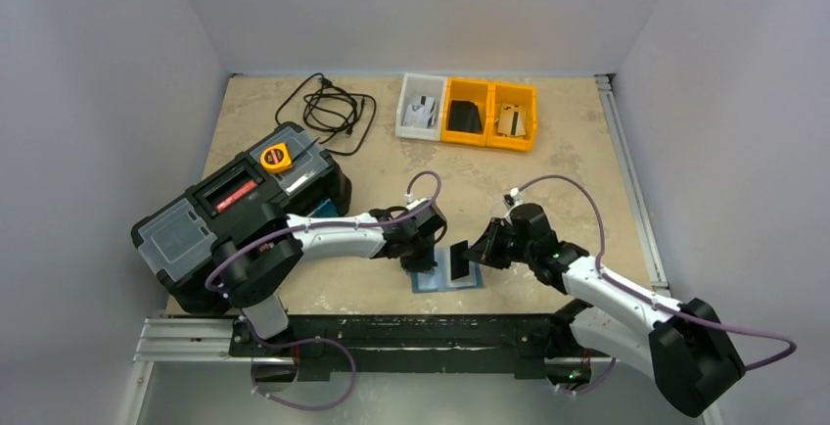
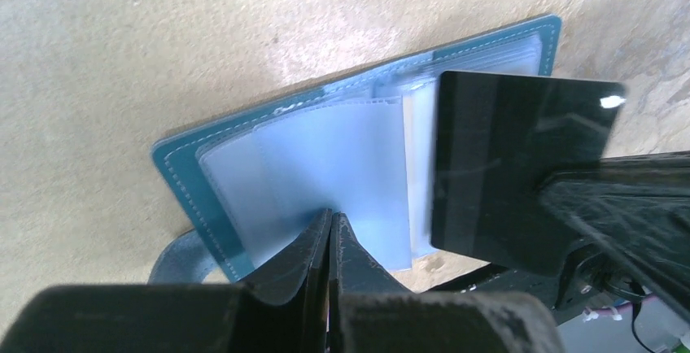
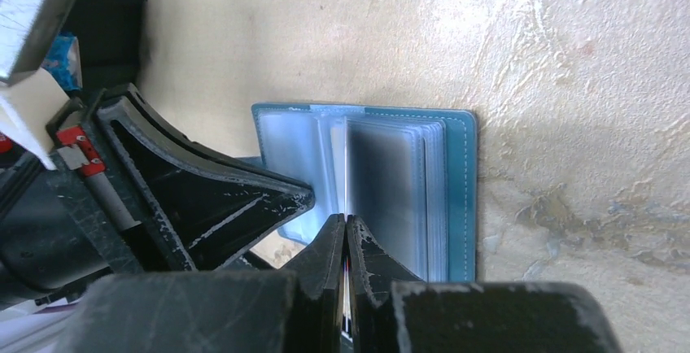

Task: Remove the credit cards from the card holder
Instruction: Remove the credit card from the card holder, then place the credit card in the storage box.

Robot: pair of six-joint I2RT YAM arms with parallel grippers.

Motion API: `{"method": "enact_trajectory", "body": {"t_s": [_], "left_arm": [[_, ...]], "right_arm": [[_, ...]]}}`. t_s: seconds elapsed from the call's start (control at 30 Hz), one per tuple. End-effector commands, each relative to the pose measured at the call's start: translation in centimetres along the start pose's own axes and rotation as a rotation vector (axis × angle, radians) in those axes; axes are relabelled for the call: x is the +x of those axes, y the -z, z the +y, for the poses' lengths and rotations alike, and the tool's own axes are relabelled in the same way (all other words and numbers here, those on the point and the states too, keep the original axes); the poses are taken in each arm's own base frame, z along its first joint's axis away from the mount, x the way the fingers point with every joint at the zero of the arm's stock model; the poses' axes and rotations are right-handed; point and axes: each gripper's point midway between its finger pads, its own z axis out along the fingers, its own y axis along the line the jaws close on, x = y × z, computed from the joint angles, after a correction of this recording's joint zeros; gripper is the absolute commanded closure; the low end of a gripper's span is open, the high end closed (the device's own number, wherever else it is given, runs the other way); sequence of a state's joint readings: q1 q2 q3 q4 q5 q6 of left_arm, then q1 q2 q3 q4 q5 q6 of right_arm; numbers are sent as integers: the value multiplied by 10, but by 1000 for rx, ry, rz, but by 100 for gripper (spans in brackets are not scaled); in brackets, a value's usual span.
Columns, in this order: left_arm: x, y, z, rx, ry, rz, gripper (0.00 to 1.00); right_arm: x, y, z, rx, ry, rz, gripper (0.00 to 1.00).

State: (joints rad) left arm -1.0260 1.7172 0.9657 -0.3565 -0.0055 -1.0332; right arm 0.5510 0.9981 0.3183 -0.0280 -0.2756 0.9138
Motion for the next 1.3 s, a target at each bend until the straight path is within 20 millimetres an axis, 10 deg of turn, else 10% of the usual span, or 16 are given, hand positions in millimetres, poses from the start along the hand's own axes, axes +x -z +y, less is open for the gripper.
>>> {"method": "enact_trajectory", "body": {"t_s": [0.0,0.3,0.63,1.0,1.27], "left_arm": [[5,10,31,-101,-38,-3,100],[-40,88,-3,15,-103,-170,79],[-43,158,17,59,-165,-238,51],[-39,198,22,112,-223,-274,47],[-38,200,31,71,-216,-272,47]], "right_arm": [[-21,11,18,-1,30,-58,100],[-74,20,57,-16,42,-155,100],[-233,20,101,-23,53,-395,100],[-368,-57,91,42,52,-443,100],[-416,-107,60,114,59,-428,100]]}}
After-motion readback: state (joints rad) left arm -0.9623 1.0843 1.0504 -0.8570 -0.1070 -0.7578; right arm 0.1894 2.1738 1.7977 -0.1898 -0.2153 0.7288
